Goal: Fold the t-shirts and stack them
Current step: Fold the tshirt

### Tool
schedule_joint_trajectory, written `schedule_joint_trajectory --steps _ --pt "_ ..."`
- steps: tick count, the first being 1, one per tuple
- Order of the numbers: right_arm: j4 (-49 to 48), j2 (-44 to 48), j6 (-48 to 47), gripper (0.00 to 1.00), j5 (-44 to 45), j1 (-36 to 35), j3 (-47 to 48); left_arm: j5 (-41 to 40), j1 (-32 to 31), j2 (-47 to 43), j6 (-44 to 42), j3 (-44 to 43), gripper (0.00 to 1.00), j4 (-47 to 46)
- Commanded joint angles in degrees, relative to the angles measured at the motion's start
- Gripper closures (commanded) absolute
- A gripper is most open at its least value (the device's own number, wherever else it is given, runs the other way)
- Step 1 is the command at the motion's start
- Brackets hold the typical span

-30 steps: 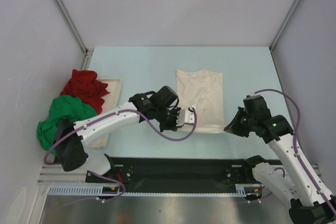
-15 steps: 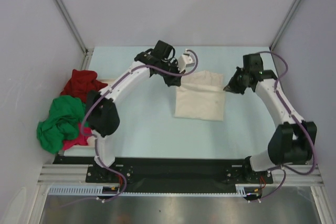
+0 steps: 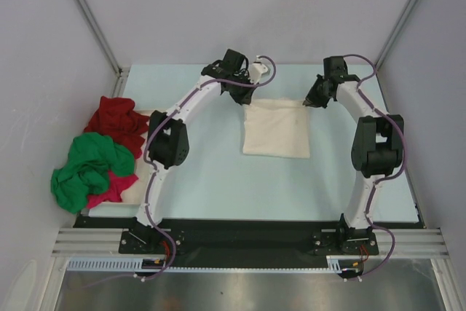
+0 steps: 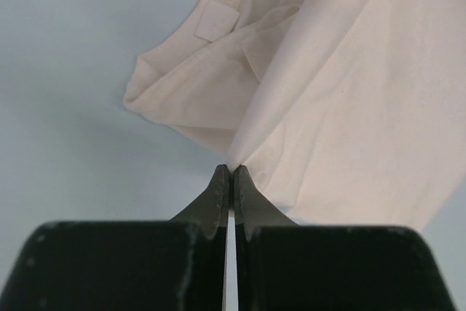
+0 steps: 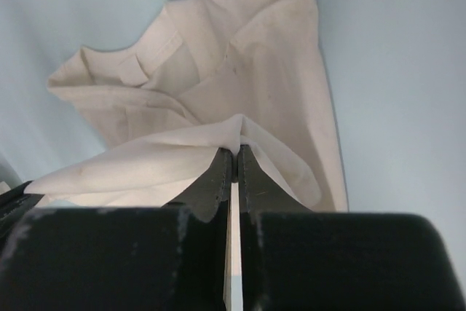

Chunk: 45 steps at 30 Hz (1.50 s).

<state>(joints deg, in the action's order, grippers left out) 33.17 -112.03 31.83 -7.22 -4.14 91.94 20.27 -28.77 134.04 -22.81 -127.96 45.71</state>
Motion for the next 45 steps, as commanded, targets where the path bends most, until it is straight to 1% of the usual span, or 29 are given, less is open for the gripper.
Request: schedule_joint_trajectory --steps 1,3,4,5,6,7,9,11,12,13,14,15,16,17,18,19,20,21,24,28,32,33,34,38,39,41,42,43,45 --pt "-2.7 -4.0 -0.4 1.0 4.1 1.4 6.1 -5.7 1.7 1.3 1.5 -3.2 1.0 -2.4" --pt "-2.6 -5.5 0.1 1.0 4.5 1.5 7.7 -7.0 1.6 2.5 2.0 -3.3 1.0 -3.4" --pt "-2.9 -6.9 0.3 0.87 5.1 1.5 8.2 -7.5 1.6 2.9 2.2 -3.2 0.98 -5.1" --pt "-3.3 -7.5 0.5 0.77 5.5 1.4 8.9 -8.0 1.7 3.3 2.9 -2.9 0.91 -6.2" --pt "-3.5 -8.1 0.7 0.67 5.9 1.5 9.4 -9.2 1.7 3.9 3.2 -2.6 0.67 -7.6" --pt "-3.6 -8.7 0.7 0.56 7.1 1.7 10.2 -10.0 1.7 4.0 3.1 -2.3 0.55 -11.0" --pt "-2.8 -10.8 0.3 0.54 7.1 1.9 14.0 -15.1 1.8 4.5 3.3 -2.3 0.38 -14.4" --pt "0.7 -10.7 -0.9 0.52 7.1 2.5 16.9 -16.3 2.9 5.4 4.2 -6.1 0.34 -14.7" --pt "1.5 -9.6 -1.7 0.52 7.1 2.3 16.3 -15.7 3.5 5.4 4.9 -7.6 0.33 -11.8" --pt "2.4 -7.6 -3.9 0.48 6.4 2.2 14.6 -12.6 4.2 3.6 6.0 -7.2 0.33 -10.7" --pt "2.1 -3.1 -4.8 0.45 5.7 1.8 11.3 -10.4 5.6 1.6 8.3 -5.0 0.33 -10.1" --pt "1.3 -0.3 -5.6 0.41 4.7 1.5 3.6 -7.5 6.4 -0.7 9.3 -1.4 0.31 -11.0" --pt "-0.6 1.9 -6.2 0.3 2.0 1.5 -1.2 -3.4 7.0 -3.1 10.8 7.3 0.3 -12.2" --pt "-1.4 3.7 -6.0 0.27 1.1 1.7 -4.7 -1.4 7.4 -8.6 10.9 11.7 0.29 -13.8" --pt "-2.1 6.1 -5.8 0.25 0.4 2.0 -10.4 0.0 7.3 -10.6 10.6 15.7 0.28 -15.1" --pt "-3.0 6.6 -5.7 0.22 -0.8 2.1 -12.1 1.2 7.2 -12.1 10.2 18.6 0.27 -16.1" --pt "-3.7 7.0 -5.8 0.22 -0.9 2.1 -13.4 3.2 6.5 -13.1 10.0 21.9 0.26 -16.0" --pt "-4.8 7.1 -6.0 0.21 -1.3 2.0 -14.5 4.0 6.2 -13.2 10.1 22.7 0.26 -15.7" --pt "-8.5 5.9 -7.0 0.23 -3.2 1.9 -14.4 6.3 5.7 -10.4 12.1 21.9 0.3 -15.8" --pt "-10.9 2.0 -9.2 0.32 -2.6 1.4 -9.2 8.4 5.7 -4.4 15.3 16.1 0.33 -14.9" --pt "-10.6 -4.9 -9.6 0.36 -3.1 0.8 -3.0 7.9 5.7 1.3 19.1 9.3 0.35 -13.5" --pt "-10.3 -5.8 -9.7 0.37 -2.6 0.5 -0.6 8.0 5.6 2.3 19.4 8.2 0.36 -13.3" --pt "-10.4 -6.7 -10.0 0.39 -2.5 0.3 0.2 8.0 5.5 3.7 19.6 7.2 0.37 -13.0" --pt "-10.8 -10.0 -9.8 0.44 -2.5 -0.5 4.0 8.4 4.7 5.7 19.6 4.0 0.42 -13.7" --pt "-10.9 -11.5 -9.7 0.44 -2.4 -0.6 5.3 8.5 4.6 5.9 19.7 3.6 0.46 -13.8" --pt "-10.9 -13.0 -9.4 0.5 -3.1 -0.6 6.8 8.6 4.3 6.5 19.8 3.2 0.51 -14.0" --pt "-10.6 -14.1 -9.3 0.51 -3.3 -0.8 7.6 8.6 4.3 6.6 19.9 3.2 0.57 -14.2" --pt "-10.6 -14.5 -9.3 0.54 -3.2 -0.9 8.5 8.9 4.3 6.7 20.2 3.2 0.59 -14.3" --pt "-10.4 -15.3 -9.4 0.59 -3.3 -1.0 9.6 9.5 4.3 7.0 20.2 3.2 0.7 -14.6"
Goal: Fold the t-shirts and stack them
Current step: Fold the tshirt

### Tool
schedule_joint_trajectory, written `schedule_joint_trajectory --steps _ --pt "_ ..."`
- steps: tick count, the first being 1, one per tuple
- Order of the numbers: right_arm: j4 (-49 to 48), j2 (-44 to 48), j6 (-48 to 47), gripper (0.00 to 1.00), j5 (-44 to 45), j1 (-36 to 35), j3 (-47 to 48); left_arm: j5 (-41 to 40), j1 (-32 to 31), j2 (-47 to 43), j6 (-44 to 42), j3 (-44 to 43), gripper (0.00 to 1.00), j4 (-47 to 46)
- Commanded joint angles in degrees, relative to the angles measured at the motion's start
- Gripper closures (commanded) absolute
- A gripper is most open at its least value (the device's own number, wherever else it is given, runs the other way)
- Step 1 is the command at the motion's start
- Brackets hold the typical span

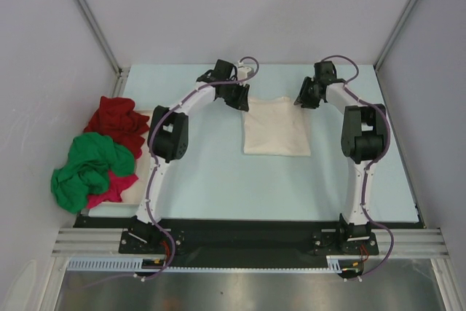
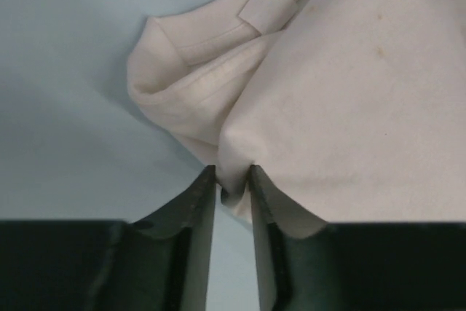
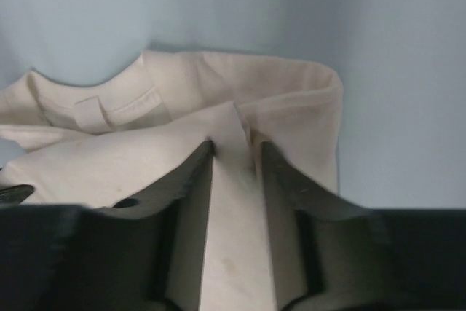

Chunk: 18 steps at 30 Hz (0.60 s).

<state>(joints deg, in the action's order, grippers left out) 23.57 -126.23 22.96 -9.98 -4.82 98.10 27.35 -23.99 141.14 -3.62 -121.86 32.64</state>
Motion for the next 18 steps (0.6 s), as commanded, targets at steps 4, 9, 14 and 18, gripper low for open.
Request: schedule_joint_trajectory --steps 4,9,14,18 --pt "-0.1 -1.7 -0.5 0.87 0.0 0.0 4.6 2.8 -0.5 -0.3 1.1 -3.1 0.99 -2.2" --pt "0.1 1.6 0.1 1.0 2.8 0.1 3.2 2.9 -0.5 -2.2 1.6 -3.5 1.0 -3.5" --pt "-1.6 7.9 1.2 1.0 5.6 0.6 -1.4 1.8 -1.5 -5.5 0.4 -3.2 1.0 -4.3" --pt "-5.2 11.2 2.4 1.0 5.8 1.7 -5.9 1.0 -2.3 -6.5 -0.6 -3.0 1.0 -5.1"
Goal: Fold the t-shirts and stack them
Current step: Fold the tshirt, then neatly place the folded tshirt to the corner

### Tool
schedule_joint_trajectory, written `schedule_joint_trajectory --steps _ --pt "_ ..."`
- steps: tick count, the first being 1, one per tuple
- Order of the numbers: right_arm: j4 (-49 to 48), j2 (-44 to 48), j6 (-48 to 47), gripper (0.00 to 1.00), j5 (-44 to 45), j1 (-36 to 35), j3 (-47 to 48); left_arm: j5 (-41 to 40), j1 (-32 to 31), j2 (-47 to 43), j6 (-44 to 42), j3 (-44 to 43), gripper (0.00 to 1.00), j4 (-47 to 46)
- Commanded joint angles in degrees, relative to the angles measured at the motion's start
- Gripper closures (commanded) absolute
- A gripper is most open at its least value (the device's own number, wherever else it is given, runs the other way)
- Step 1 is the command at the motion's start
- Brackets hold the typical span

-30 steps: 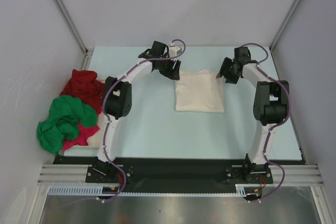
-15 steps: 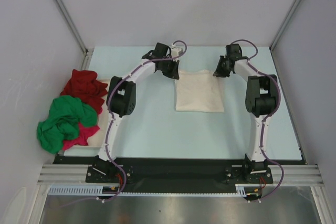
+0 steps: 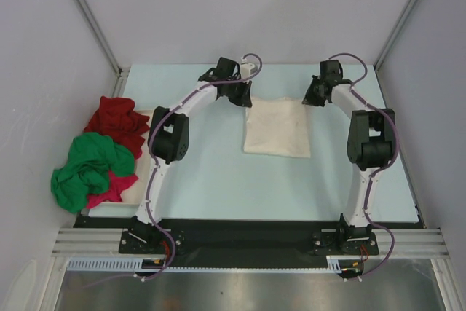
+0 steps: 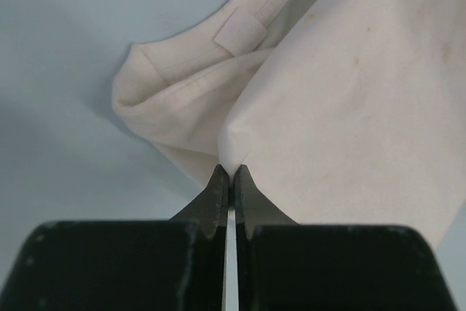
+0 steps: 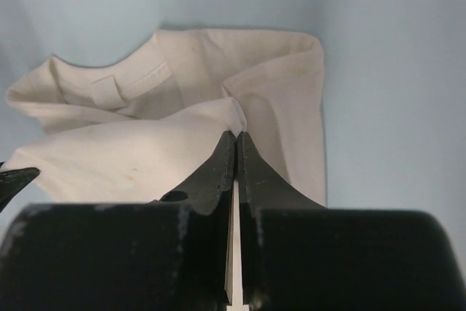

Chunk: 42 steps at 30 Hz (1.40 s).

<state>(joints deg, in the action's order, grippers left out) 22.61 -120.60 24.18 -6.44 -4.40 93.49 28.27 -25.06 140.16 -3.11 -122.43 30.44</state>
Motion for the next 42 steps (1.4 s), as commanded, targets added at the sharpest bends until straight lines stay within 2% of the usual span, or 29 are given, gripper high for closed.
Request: schedule_joint_trajectory --steps 1,12,13,15,16,17,18,19,20,22,23,25,28,29,33,38,41,42 --pt "-4.4 5.8 1.4 1.0 2.2 1.5 -1.8 0.0 -1.3 -5.5 -1.0 -2.5 1.0 -3.4" --pt "-6.5 1.1 2.2 1.0 0.6 3.1 0.4 -6.5 -1.2 1.5 2.7 -7.0 1.0 -6.7" --pt "-6.5 -0.1 2.1 0.94 0.7 3.1 0.8 -6.9 -1.2 2.4 2.8 -7.1 1.0 -7.0" --pt "-5.9 -1.0 2.0 0.8 1.7 3.2 1.8 -7.6 -1.2 3.3 2.8 -7.5 0.88 -7.1" --pt "-5.4 -1.4 1.9 0.61 2.0 3.3 2.2 -7.9 -1.3 3.9 2.7 -7.9 0.79 -7.1" --pt "-4.9 -1.7 2.0 0.53 2.2 3.3 2.6 -8.0 -1.2 4.0 2.8 -8.0 0.58 -7.1" --pt "-3.2 -1.7 1.8 0.45 2.7 3.3 3.0 -8.2 -1.2 4.0 2.2 -8.1 0.49 -6.9" --pt "-2.6 -1.4 1.5 0.42 2.9 3.3 2.9 -8.4 -1.3 3.8 1.7 -8.3 0.41 -6.6" --pt "-1.9 0.2 1.2 0.39 3.0 3.3 2.6 -8.6 -1.2 3.0 1.4 -8.4 0.29 -5.8" --pt "0.0 2.5 0.4 0.32 3.3 3.3 -0.1 -9.3 -1.0 1.4 0.1 -8.0 0.25 -4.5" --pt "0.7 3.6 -0.4 0.3 3.4 3.3 -1.6 -9.3 -1.0 -1.0 -0.2 -7.5 0.17 -3.2" --pt "2.0 7.9 -1.3 0.28 2.3 3.3 -7.2 -9.0 -0.5 -4.3 -1.5 -2.8 0.16 -2.8" --pt "1.0 12.1 -1.9 0.27 -2.9 3.4 -15.2 -8.9 -0.2 -13.0 -4.2 6.0 0.12 -4.0" --pt "0.7 12.7 -1.9 0.27 -4.4 3.4 -16.6 -8.7 -0.2 -14.9 -5.1 7.8 0.01 -3.7" --pt "-0.6 12.4 -1.2 0.29 -6.7 3.4 -20.4 -6.7 -0.1 -24.0 -9.4 15.0 0.0 -0.6" --pt "-2.4 8.3 -0.8 0.38 -9.6 3.7 -17.5 -4.6 0.9 -33.0 -10.9 27.5 0.0 -2.2" --pt "-2.3 5.2 -0.7 0.55 -11.3 4.0 -15.0 -4.5 1.2 -37.5 -11.8 32.3 0.0 -2.4" --pt "-2.1 4.5 -0.8 0.68 -11.7 4.0 -13.5 -4.1 1.3 -38.5 -12.3 33.3 0.0 -2.1"
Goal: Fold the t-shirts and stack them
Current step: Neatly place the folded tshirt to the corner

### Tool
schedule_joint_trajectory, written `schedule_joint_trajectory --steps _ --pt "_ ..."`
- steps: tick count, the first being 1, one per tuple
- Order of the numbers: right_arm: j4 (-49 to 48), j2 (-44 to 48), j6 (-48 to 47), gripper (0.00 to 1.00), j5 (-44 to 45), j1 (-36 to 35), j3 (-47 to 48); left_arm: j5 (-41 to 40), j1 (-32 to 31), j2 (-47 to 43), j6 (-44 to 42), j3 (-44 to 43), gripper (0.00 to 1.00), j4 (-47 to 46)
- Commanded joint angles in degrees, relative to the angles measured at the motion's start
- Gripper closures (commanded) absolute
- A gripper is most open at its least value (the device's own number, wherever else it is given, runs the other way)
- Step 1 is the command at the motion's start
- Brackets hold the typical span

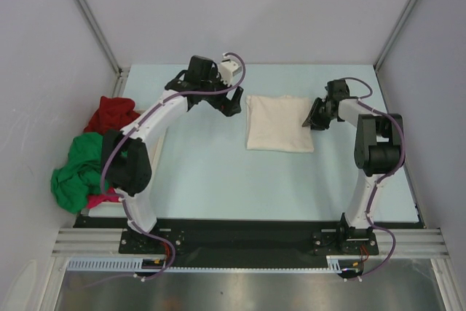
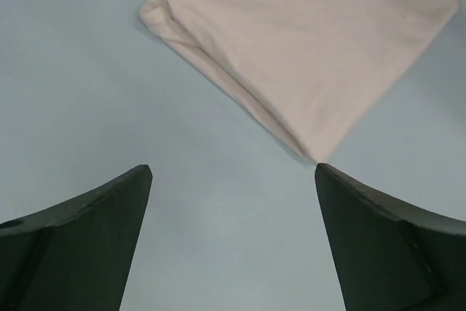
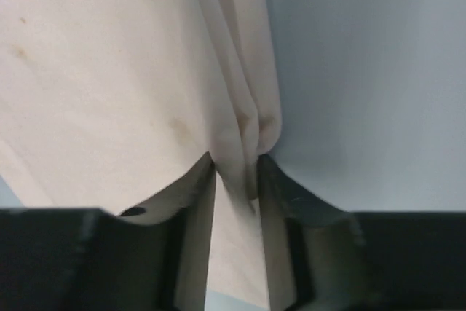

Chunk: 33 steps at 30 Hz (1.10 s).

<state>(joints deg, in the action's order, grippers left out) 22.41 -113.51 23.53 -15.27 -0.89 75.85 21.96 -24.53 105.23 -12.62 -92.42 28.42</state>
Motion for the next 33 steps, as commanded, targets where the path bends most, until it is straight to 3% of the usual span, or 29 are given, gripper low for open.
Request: schedule_joint_trajectory --steps 1,3,5,13,21,33 --pt "-1.8 -3.2 -0.2 0.71 -3.2 0.4 4.7 2.5 1.1 -4.4 -3.0 4.8 0.0 0.1" --pt "-1.9 -3.9 -0.3 0.9 -4.1 2.2 6.1 2.6 1.4 -6.8 -4.0 6.2 0.0 1.1" --pt "-1.7 -4.2 -1.2 1.0 -4.2 3.3 7.3 2.1 2.1 -9.2 -4.9 8.2 0.0 1.6" --pt "3.0 -14.0 -3.7 1.0 -3.8 10.1 21.9 1.3 6.2 -12.9 -6.5 11.5 0.0 2.8" --pt "10.0 -28.4 -3.9 1.0 -0.8 16.9 48.4 -0.5 8.6 -13.7 -7.8 10.1 0.0 5.5" --pt "6.7 -37.0 -0.8 1.0 8.7 24.5 61.8 -4.8 9.6 -11.9 -9.7 8.0 0.0 8.5"
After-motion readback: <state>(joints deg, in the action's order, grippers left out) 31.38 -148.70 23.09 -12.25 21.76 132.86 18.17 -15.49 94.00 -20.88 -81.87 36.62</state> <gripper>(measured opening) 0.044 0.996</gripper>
